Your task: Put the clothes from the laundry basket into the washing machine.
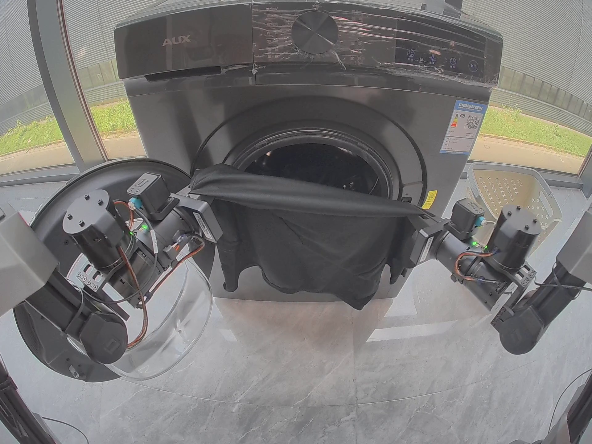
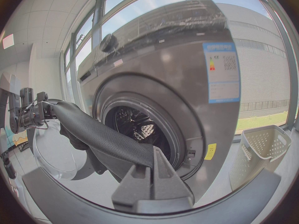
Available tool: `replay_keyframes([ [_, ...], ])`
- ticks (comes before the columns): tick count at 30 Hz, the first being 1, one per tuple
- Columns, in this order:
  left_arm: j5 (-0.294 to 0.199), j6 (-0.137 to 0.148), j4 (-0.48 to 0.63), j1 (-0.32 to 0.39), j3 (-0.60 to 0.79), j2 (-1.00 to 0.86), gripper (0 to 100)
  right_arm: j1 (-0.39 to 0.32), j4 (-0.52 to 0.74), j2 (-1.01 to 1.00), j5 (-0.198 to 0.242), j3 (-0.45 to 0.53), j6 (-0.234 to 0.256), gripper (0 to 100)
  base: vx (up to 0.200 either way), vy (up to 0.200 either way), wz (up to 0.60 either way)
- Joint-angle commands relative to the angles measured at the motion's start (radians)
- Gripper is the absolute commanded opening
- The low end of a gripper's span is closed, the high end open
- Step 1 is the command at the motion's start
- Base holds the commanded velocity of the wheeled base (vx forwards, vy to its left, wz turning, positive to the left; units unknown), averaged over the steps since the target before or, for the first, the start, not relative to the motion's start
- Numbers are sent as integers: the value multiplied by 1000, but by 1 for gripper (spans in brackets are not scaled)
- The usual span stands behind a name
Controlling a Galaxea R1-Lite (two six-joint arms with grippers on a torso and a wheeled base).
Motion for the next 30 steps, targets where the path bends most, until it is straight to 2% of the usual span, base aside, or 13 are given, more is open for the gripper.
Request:
replay_keyframes([
  [1, 0, 0, -1, -8, 27, -56, 0, -4, -3, -106, -3, 46, 7, 0, 0, 0, 0],
  [4, 0, 5, -1, -9, 35, -59, 0, 2, -6, -114, -8, 72, 17, 0, 0, 0, 0],
  [15, 6, 11, -1, -6, 79, -63, 0, -5, -23, -109, -23, 32, 24, 0, 0, 0, 0],
  [20, 1, 12, -1, -6, 101, -61, 0, -5, -23, -109, -63, -5, 41, 0, 0, 0, 0],
  [30, -2, 22, -1, -1, 138, -43, 0, -9, -23, -104, -70, -23, 49, 0, 0, 0, 0],
])
